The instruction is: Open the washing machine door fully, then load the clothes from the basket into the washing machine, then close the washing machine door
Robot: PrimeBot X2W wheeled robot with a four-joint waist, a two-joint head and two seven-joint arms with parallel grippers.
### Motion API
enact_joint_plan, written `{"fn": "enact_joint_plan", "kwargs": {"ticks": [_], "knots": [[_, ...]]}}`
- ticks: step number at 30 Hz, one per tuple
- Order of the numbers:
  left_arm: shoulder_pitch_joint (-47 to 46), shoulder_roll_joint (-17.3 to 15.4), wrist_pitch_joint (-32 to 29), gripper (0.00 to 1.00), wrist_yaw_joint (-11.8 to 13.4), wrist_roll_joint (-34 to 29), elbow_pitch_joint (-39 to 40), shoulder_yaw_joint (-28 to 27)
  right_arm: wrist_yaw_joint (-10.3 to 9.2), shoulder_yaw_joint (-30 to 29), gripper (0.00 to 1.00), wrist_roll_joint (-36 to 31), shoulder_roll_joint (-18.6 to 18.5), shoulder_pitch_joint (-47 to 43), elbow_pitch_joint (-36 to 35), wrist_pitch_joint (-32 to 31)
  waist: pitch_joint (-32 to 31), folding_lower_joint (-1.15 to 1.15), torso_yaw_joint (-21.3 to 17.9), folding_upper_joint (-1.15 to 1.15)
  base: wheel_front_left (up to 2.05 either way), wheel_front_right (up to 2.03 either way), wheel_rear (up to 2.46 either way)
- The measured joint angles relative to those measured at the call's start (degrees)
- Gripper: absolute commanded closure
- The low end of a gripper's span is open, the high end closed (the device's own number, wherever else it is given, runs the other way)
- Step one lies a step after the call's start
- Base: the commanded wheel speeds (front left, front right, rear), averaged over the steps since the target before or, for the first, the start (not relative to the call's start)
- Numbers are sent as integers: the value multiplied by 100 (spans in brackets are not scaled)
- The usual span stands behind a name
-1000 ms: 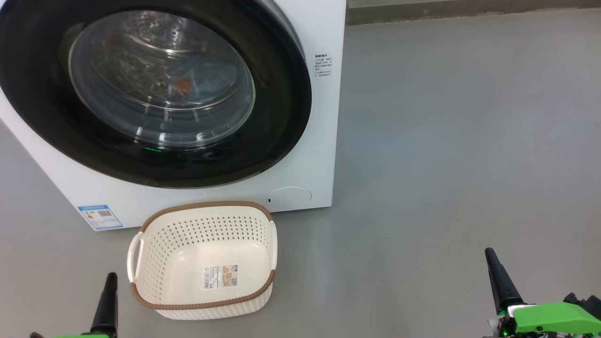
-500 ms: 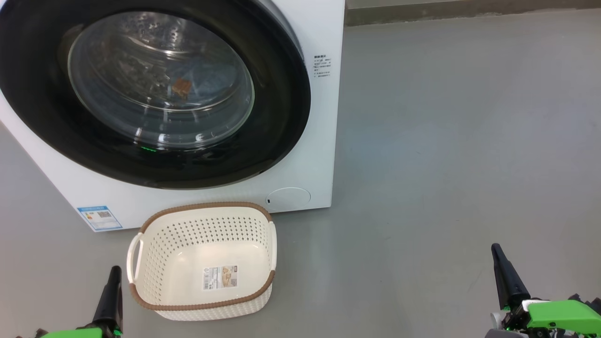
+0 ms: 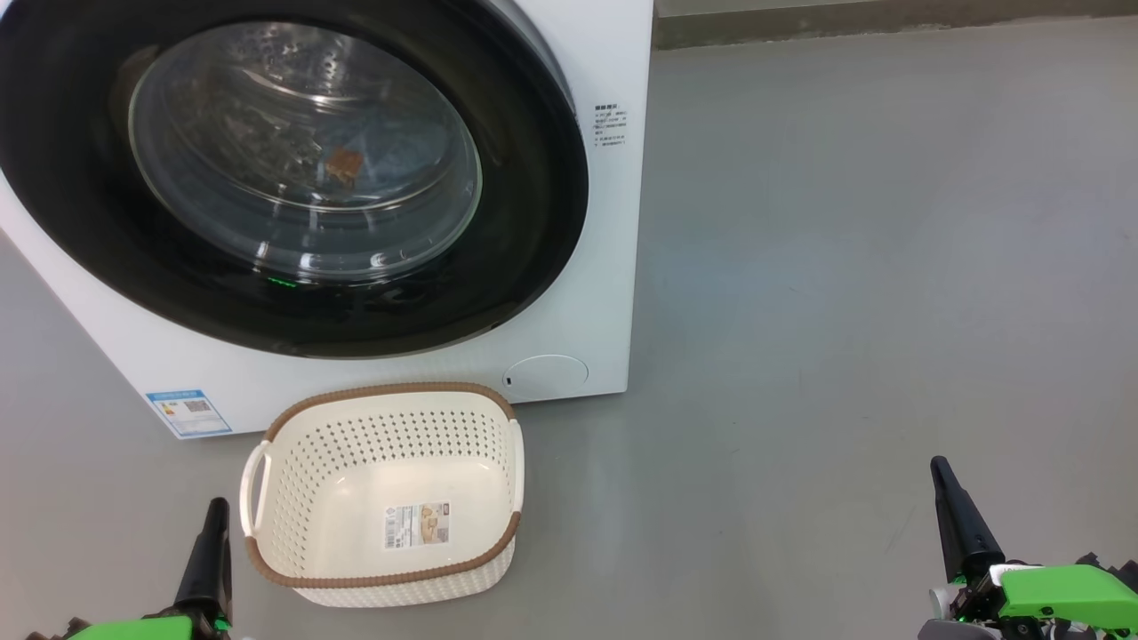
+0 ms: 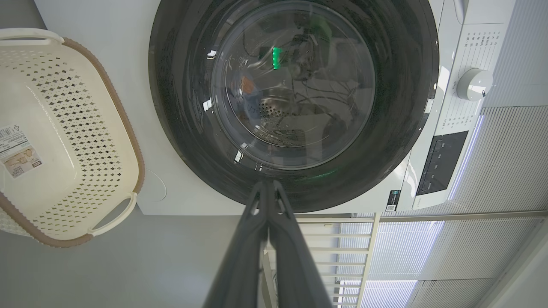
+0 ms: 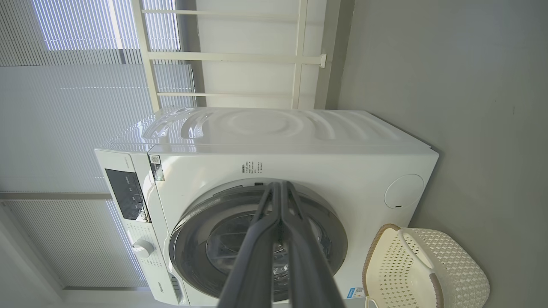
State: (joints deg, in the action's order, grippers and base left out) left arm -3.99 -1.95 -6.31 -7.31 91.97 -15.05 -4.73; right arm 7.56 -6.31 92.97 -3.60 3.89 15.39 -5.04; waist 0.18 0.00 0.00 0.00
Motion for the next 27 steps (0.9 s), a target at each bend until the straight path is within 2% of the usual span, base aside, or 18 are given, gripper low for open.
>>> {"fn": "enact_joint_plan", "kwargs": {"ticks": [27], "knots": [[0,0,0,100,0,0,0,-2,0,-22,100,-2,19,0,0,-43,0,0,0,0,0,0,0]]}}
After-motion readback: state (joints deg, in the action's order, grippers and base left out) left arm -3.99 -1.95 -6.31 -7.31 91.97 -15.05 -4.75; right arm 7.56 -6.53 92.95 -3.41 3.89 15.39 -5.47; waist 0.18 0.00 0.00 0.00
